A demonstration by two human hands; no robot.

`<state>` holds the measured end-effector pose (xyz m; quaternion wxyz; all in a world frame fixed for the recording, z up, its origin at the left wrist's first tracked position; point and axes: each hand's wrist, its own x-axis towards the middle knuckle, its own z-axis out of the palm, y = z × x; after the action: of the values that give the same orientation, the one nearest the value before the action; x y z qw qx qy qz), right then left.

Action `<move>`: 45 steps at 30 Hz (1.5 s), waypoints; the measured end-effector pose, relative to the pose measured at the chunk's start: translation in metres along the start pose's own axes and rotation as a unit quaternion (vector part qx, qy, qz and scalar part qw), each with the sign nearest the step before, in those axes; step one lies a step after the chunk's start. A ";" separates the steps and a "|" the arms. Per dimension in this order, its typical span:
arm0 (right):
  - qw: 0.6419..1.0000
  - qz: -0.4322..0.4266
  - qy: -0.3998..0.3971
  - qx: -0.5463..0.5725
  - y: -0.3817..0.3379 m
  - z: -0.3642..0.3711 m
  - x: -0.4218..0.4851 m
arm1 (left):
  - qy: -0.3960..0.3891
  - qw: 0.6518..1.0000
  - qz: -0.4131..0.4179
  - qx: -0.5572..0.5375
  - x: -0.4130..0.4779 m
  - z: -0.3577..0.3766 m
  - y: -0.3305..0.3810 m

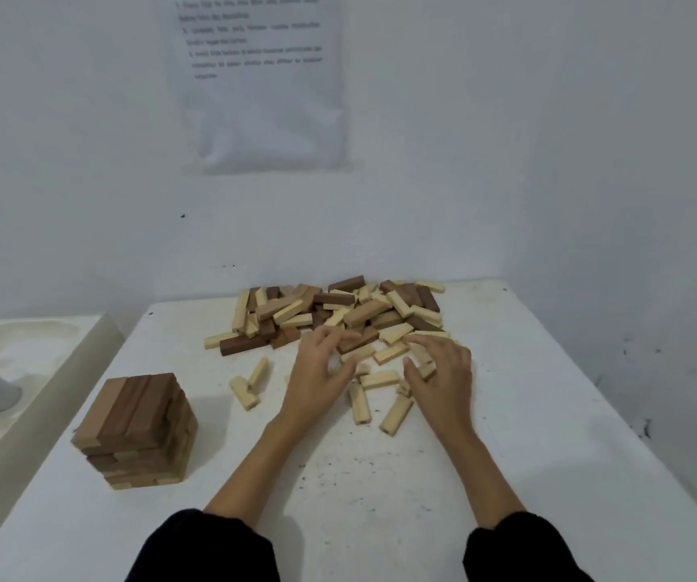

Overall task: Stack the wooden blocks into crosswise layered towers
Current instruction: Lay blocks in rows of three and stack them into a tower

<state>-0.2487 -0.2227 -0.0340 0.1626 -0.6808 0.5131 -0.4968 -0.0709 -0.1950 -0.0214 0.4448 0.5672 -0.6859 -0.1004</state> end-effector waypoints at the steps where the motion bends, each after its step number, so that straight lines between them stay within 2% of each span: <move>1: 1.000 0.002 0.009 -0.005 0.004 0.000 0.006 | 0.023 1.000 0.009 0.008 0.007 0.005 -0.001; 4: 1.000 0.014 0.022 -0.007 0.013 -0.001 0.020 | 0.079 0.996 0.024 0.043 0.030 0.019 -0.007; 9: 0.998 0.028 0.040 -0.045 0.030 0.000 0.046 | 0.118 0.989 0.002 0.088 0.052 0.039 -0.016; 13: 0.991 0.110 0.002 -0.074 0.039 0.002 0.059 | 0.086 0.983 -0.031 0.161 0.058 0.041 -0.024; 19: 0.983 0.138 -0.002 -0.123 0.039 0.003 0.069 | 0.109 0.974 -0.044 0.193 0.064 0.038 -0.026; 26: 0.982 0.141 -0.036 -0.117 0.040 -0.003 0.071 | -0.001 0.987 -0.074 0.144 0.076 0.029 -0.036; 29: 0.982 0.149 -0.034 -0.114 0.040 -0.003 0.071 | -0.032 0.978 -0.066 0.194 0.078 0.024 -0.035; 31: 0.982 0.154 -0.032 -0.108 0.040 -0.002 0.070 | -0.026 0.974 -0.061 0.217 0.078 0.022 -0.035; 34: 0.983 0.154 -0.026 -0.096 0.039 -0.002 0.069 | 0.006 0.985 -0.058 0.161 0.077 0.019 -0.037; 39: 0.985 0.146 -0.018 -0.086 0.039 -0.002 0.069 | -0.004 0.995 -0.060 0.081 0.079 0.014 -0.036; 45: 0.990 0.118 -0.023 -0.076 0.038 -0.004 0.068 | 0.009 0.998 -0.022 0.063 0.082 0.006 -0.029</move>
<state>-0.2737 -0.2959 -0.0258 0.1799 -0.6369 0.6221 -0.4182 -0.0521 -0.2779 -0.0036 0.4122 0.6097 -0.6742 -0.0619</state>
